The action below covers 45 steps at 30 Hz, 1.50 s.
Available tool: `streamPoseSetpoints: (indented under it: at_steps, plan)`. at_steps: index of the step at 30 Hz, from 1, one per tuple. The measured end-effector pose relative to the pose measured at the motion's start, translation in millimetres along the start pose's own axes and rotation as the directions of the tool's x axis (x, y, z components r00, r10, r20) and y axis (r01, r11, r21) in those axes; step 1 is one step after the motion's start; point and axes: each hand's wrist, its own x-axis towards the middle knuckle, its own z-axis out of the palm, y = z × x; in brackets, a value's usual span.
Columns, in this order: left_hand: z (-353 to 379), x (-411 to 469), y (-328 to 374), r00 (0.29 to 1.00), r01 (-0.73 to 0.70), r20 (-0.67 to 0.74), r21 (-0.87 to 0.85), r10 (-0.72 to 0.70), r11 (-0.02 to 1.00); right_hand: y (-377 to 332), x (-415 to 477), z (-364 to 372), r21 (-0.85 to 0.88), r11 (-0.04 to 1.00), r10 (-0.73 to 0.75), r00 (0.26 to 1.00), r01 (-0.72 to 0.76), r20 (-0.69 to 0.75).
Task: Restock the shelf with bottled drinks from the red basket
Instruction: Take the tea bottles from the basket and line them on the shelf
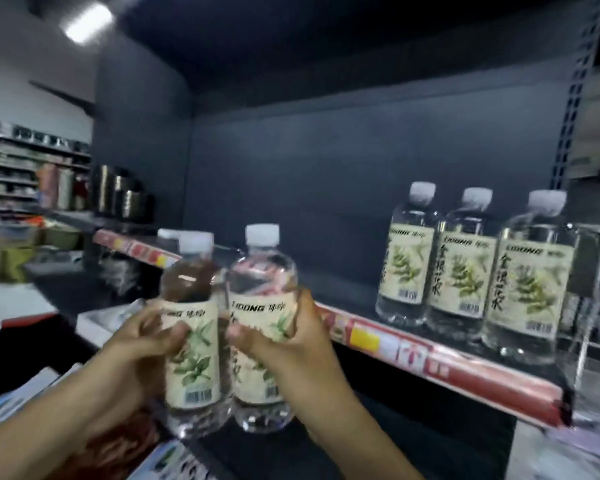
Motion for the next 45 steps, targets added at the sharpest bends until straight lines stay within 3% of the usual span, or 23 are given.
streamPoseSetpoints:
  at_steps: [4,8,16,22,25,27,31,32,34,36,39,45]
  plan:
    - [73.7,67.9,35.2,0.968,-0.077,0.244,0.050,0.063,0.996,-33.8,53.1,-32.6,-0.117,0.974,-0.213,0.958,0.193,-0.189]
    - [97.0,126.2,29.7,0.981,-0.009,0.192,-0.048,0.018,0.999,-43.7,97.3,-59.5,-0.105,0.975,-0.222,0.911,0.198,-0.347]
    - [108.9,198.4,-10.0,0.976,-0.001,0.216,0.015,-0.002,1.000,-6.1,134.5,-89.3,-0.031,0.998,-0.064,0.885,0.056,-0.460]
    - [106.6,213.0,-28.4,0.972,0.039,0.230,0.063,-0.053,0.997,-2.2,141.2,-88.2,-0.283,0.955,-0.108,0.791,-0.085,-0.602]
    - [99.6,208.8,-32.8,0.958,0.076,0.267,0.130,-0.109,0.989,-8.2,126.6,-83.0,-0.365,0.918,-0.095,0.806,-0.156,-0.584]
    - [92.2,201.8,-34.5,0.955,0.034,0.274,0.270,-0.111,0.962,-13.6,105.9,-71.8,-0.449,0.876,-0.103,0.843,-0.174,-0.528]
    - [88.4,189.3,-34.5,0.970,-0.013,0.205,0.582,-0.131,0.813,-21.9,32.8,-44.8,-0.589,0.808,-0.217,0.945,0.032,-0.246]
    - [89.1,188.2,-33.0,0.974,-0.020,0.191,0.615,-0.125,0.788,-25.5,14.6,-44.2,-0.622,0.773,-0.302,0.934,0.122,-0.192]
    - [91.3,186.6,-29.6,0.974,-0.028,0.185,0.660,-0.127,0.750,-27.8,-13.5,-57.5,-0.719,0.634,-0.557,0.814,0.287,-0.166]
    - [95.4,184.2,-28.0,0.973,-0.019,0.179,0.691,-0.146,0.723,-27.2,-29.3,-74.9,-0.768,0.570,-0.674,0.701,0.292,-0.233]
    - [103.6,180.0,-28.2,0.971,-0.004,0.171,0.706,-0.164,0.709,-25.2,-36.0,-82.0,-0.782,0.571,-0.655,0.713,0.250,-0.250]
    - [121.2,169.7,-30.0,0.969,0.004,0.168,0.718,-0.179,0.696,-12.1,-31.6,-72.3,-0.740,0.665,-0.422,0.868,0.100,-0.261]
